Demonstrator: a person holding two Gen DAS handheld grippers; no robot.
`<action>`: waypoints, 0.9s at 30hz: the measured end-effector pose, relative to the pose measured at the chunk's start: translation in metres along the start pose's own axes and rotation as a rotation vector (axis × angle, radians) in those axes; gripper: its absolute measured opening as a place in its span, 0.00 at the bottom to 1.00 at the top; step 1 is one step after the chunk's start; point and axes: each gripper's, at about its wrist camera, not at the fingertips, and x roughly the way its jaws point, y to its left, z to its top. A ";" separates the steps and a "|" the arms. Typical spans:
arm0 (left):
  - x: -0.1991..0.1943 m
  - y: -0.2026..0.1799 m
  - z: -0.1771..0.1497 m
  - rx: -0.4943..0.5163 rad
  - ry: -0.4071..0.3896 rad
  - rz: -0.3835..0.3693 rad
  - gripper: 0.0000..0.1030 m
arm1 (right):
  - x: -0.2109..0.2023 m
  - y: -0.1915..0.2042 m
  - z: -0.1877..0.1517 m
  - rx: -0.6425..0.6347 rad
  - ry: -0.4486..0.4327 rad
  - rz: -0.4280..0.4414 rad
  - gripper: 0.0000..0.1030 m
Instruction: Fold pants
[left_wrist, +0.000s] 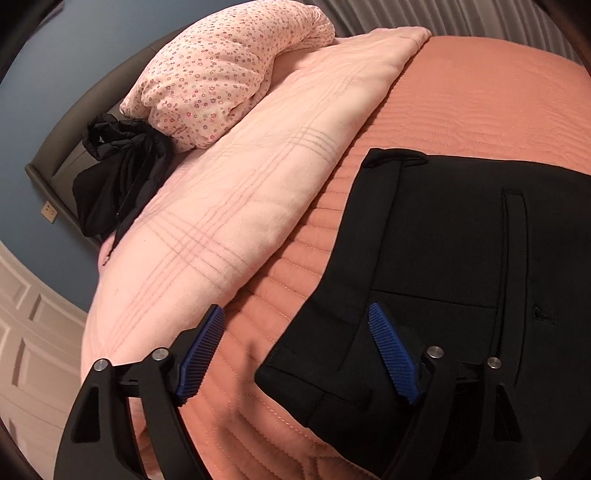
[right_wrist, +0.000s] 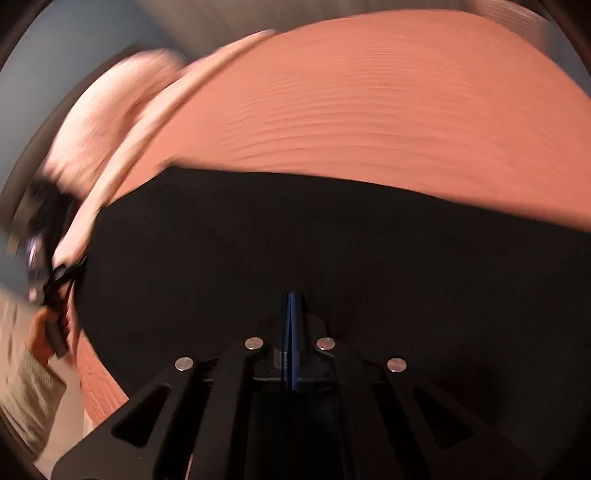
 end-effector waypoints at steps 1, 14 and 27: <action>0.000 -0.001 0.002 0.007 0.016 0.006 0.79 | -0.016 -0.033 -0.008 0.055 -0.015 -0.011 0.00; -0.176 -0.130 -0.001 0.048 -0.024 -0.200 0.69 | -0.127 -0.224 -0.094 0.382 -0.194 -0.172 0.08; -0.272 -0.241 -0.046 0.164 -0.066 -0.371 0.69 | -0.142 -0.280 -0.097 0.493 -0.248 -0.033 0.09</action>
